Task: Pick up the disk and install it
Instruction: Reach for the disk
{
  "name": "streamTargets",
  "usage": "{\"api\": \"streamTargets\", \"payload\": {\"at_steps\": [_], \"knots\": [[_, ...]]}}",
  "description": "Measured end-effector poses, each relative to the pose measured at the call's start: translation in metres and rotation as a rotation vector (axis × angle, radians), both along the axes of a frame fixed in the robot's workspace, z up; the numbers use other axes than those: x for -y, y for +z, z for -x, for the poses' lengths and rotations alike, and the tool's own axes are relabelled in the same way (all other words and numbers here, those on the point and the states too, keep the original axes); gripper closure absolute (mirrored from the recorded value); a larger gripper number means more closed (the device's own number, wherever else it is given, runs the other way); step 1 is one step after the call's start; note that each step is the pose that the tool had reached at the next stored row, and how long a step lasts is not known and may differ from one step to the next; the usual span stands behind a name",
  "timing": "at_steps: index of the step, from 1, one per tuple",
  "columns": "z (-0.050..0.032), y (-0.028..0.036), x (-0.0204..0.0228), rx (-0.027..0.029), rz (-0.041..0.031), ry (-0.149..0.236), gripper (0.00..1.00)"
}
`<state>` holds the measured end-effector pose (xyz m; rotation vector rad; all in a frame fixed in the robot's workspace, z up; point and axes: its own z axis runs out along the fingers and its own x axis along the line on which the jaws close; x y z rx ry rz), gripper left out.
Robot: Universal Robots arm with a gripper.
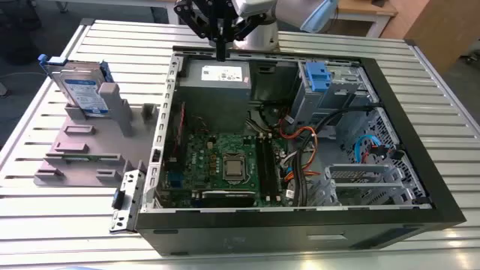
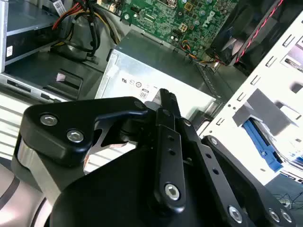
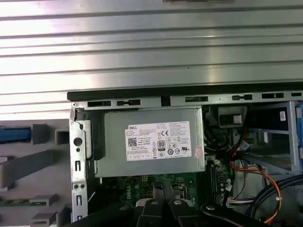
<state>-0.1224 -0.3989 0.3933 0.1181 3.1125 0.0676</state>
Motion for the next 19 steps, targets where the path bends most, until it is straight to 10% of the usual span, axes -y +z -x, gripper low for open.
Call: {"api": "streamTargets", "payload": {"at_steps": [19], "knots": [[0.0144, -0.0001, 0.0, 0.0, -0.0001, 0.0, 0.89]]}}
